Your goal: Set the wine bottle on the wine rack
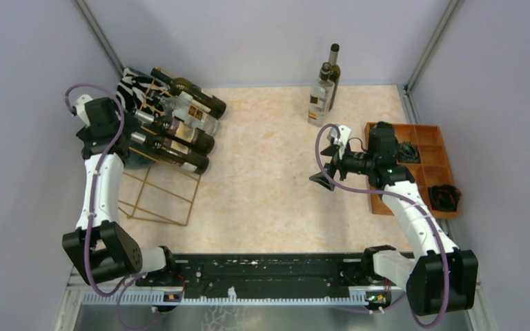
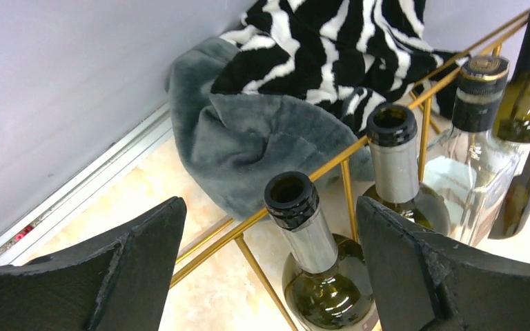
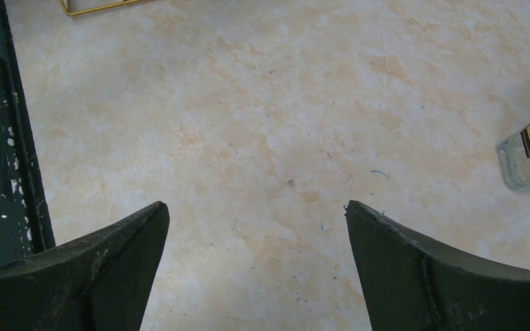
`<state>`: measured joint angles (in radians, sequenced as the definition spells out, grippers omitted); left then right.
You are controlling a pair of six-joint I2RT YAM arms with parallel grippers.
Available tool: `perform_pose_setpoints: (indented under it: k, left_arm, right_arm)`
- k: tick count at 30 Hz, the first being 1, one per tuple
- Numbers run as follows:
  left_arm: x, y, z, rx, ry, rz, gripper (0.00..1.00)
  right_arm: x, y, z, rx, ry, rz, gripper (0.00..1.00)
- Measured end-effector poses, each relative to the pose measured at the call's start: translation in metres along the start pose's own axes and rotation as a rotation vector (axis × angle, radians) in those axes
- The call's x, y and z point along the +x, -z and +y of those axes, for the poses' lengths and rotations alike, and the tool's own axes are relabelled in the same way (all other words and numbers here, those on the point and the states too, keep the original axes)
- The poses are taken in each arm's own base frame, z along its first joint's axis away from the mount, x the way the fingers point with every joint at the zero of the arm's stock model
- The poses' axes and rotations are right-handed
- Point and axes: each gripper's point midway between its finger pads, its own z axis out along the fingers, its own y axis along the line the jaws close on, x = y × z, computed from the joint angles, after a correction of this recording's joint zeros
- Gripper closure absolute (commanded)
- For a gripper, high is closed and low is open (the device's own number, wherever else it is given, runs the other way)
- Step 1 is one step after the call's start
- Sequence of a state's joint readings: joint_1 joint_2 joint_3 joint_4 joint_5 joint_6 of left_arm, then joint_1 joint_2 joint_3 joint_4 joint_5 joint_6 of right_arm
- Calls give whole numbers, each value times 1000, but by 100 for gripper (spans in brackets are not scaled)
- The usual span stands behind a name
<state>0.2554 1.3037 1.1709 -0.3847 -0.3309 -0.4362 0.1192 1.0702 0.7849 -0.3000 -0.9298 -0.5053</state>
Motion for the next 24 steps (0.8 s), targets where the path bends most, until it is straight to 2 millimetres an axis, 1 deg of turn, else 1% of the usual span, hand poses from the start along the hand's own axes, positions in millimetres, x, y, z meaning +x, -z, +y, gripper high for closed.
perform_pose_setpoints:
  k: [4, 7, 9, 11, 14, 15, 16, 18, 20, 21, 22, 23, 24]
  left_arm:
    - [-10, 9, 1, -15, 38, -15, 1]
    - [-15, 24, -4, 32, 54, -21, 1]
    - [-20, 43, -13, 120, 66, -43, 1]
    - [-21, 66, -26, 253, 67, -67, 1]
    - [-13, 103, -50, 487, 51, -89, 1]
    - [-6, 116, -62, 597, 41, -85, 1]
    - [1, 124, -69, 666, 38, -71, 1]
    - [19, 146, -93, 884, 39, -24, 1]
    - [45, 168, -114, 1083, 47, 75, 1]
    - [57, 173, -120, 1134, 37, 123, 1]
    - [75, 182, -131, 1191, 10, 193, 1]
    - [93, 196, -143, 1251, -26, 250, 1]
    - [115, 217, -158, 1327, -80, 310, 1]
  right_arm:
    - [0, 0, 0, 0, 1, 0, 2]
    - [1, -1, -1, -1, 3, 3, 2]
    - [3, -1, -1, 1, 2, 7, 2]
    - [4, -1, -2, 1, 0, 11, 1]
    - [7, -2, -3, 1, -3, 19, 1]
    - [7, -2, -3, 3, -4, 20, 1]
    - [7, -2, -4, 5, -5, 20, 1]
    - [8, 0, -6, 14, -13, 20, 1]
    - [8, 2, -11, 27, -26, 16, 1]
    - [9, 4, -14, 37, -43, 11, 1]
    - [8, 5, -17, 46, -53, 7, 1]
    - [9, 7, -21, 57, -71, 2, 1]
    - [8, 8, -24, 67, -87, -5, 1]
